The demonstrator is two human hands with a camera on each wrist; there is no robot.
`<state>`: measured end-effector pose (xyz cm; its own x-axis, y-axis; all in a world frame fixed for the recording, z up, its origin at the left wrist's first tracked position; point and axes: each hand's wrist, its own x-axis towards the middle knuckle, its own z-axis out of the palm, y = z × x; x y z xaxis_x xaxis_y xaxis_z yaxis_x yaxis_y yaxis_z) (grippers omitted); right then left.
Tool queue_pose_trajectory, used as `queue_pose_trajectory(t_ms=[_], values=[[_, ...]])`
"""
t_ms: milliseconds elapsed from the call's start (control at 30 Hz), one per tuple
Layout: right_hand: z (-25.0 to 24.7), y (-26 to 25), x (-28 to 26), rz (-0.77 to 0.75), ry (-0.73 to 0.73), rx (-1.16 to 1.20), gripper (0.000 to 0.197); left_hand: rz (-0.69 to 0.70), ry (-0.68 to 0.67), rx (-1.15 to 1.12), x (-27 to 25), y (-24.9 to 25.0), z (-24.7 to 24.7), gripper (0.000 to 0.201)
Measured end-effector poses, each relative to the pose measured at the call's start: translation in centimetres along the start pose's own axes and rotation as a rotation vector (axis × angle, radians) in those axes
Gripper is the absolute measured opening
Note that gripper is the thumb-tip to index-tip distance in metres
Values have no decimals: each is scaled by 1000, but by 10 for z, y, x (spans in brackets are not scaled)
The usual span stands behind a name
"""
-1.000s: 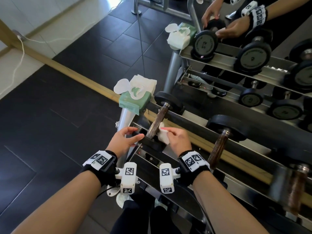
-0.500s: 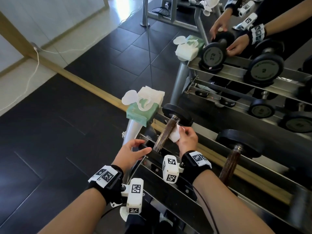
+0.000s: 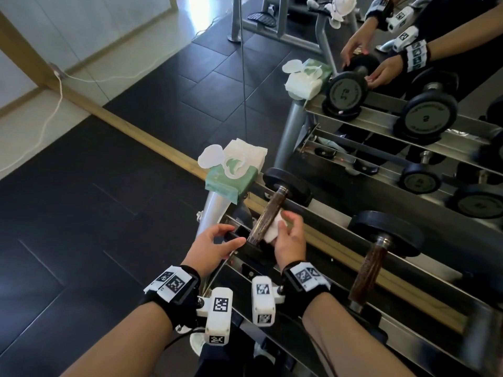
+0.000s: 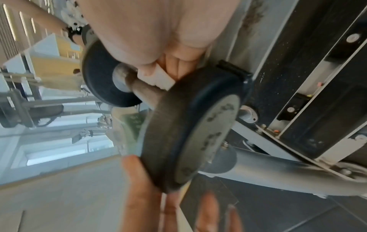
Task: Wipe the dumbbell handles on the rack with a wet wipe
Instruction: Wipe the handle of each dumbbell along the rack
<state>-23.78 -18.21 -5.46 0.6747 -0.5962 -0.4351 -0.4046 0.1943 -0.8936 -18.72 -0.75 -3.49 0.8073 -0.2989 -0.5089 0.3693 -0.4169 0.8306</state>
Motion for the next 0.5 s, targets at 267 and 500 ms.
queue_pose_trajectory(t_ms=[267, 500], values=[[9, 25, 3, 96, -87, 162, 36, -6, -8, 25, 0, 2, -1, 41], [11, 5, 45, 40, 10, 187, 35, -14, -4, 18, 3, 2, -2, 37]])
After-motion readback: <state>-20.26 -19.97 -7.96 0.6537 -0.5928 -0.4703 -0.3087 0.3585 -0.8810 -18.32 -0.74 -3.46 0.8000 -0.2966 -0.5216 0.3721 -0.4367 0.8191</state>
